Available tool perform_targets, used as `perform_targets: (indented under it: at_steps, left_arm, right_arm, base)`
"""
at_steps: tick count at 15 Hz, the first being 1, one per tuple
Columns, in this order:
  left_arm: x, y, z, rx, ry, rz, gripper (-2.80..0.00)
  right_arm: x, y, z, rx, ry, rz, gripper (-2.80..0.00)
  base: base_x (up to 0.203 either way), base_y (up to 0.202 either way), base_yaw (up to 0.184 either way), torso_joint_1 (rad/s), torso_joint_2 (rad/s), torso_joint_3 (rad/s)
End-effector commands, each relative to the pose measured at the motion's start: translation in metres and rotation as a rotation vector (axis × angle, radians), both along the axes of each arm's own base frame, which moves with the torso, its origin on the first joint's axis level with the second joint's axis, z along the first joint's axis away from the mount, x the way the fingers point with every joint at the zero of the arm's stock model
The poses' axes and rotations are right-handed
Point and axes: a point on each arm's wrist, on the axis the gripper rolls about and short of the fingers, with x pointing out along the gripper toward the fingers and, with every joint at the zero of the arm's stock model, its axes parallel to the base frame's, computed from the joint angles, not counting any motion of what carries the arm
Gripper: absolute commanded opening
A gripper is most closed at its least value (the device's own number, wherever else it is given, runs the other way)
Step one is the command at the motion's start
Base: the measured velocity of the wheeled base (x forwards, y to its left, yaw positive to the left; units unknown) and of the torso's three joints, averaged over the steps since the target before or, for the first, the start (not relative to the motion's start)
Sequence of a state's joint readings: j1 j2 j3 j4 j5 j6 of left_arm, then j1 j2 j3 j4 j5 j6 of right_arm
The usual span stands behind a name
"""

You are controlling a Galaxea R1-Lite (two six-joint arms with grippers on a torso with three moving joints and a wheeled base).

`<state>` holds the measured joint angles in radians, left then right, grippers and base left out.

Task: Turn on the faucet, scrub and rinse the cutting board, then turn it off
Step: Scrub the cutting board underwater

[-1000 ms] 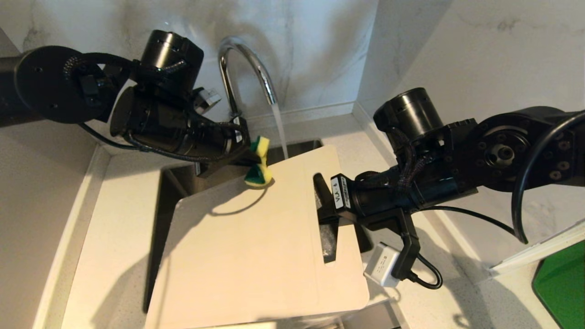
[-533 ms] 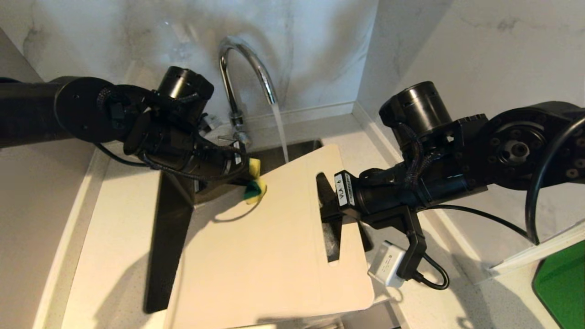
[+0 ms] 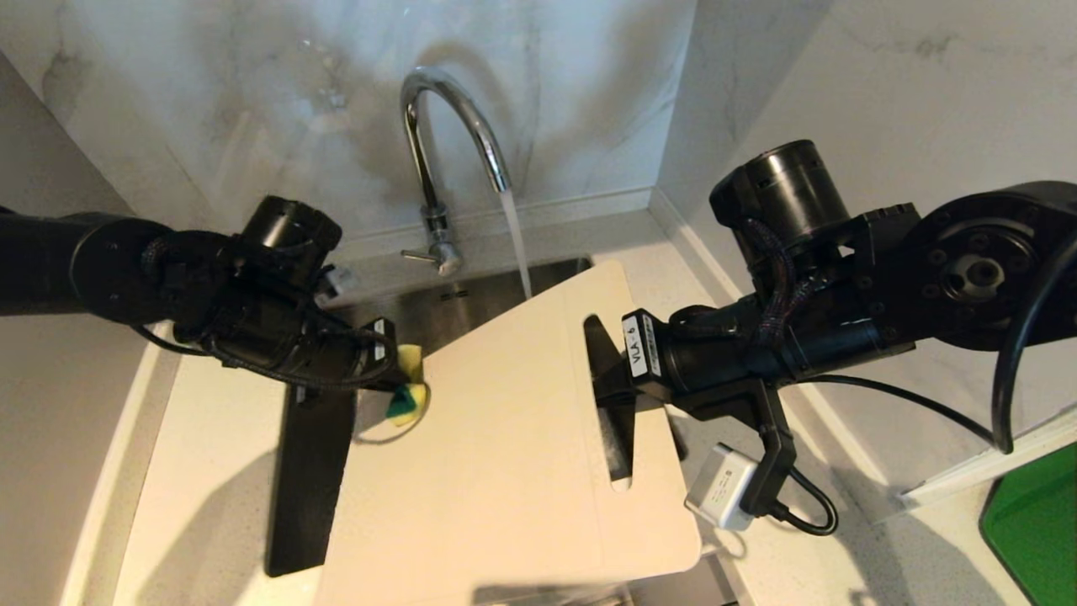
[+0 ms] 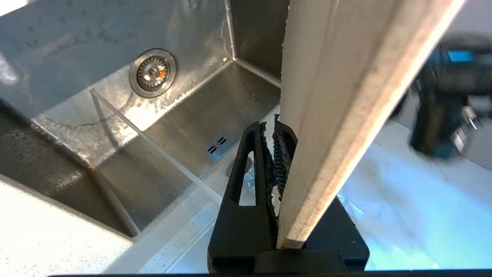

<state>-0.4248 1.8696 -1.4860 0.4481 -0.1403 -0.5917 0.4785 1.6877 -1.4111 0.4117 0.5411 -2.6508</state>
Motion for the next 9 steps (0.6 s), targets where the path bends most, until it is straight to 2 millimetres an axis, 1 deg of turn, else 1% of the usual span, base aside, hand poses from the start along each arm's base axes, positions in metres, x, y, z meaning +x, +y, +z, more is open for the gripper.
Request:
perform_targets:
  at_steps: [1,4,6,8,9]
  left_arm:
    - [-0.006,0.033,-0.015,0.021,0.022,0.05,-2.8]
    - [-0.004,0.083,-0.035,0.03,0.027,0.105,-2.8]
    - [-0.005,0.108,-0.043,0.033,0.036,0.139,-2.8]
    - [-0.006,0.13,-0.044,0.03,0.028,0.152,-2.8]
    - [-0.008,0.134,-0.036,0.017,0.0,0.147,-2.8]
  right_arm:
    - [-0.001,0.0,0.001,-0.002,-0.01,0.01,-2.8]
    - [-0.003,-0.001,0.004,0.005,-0.015,0.007,-2.8]
    - [-0.003,-0.001,0.004,0.005,-0.013,0.008,-2.8]
    - [-0.003,-0.001,0.004,0.006,-0.015,0.008,-2.8]
    - [-0.003,-0.001,0.004,0.004,-0.014,0.007,-2.8]
  base:
    - [0.0,0.0,0.0,0.0,0.0,0.0]
    - [0.0,0.0,0.0,0.0,0.0,0.0]
    - [0.0,0.0,0.0,0.0,0.0,0.0]
    - [0.0,0.0,0.0,0.0,0.0,0.0]
    - [0.0,0.0,0.0,0.0,0.0,0.0]
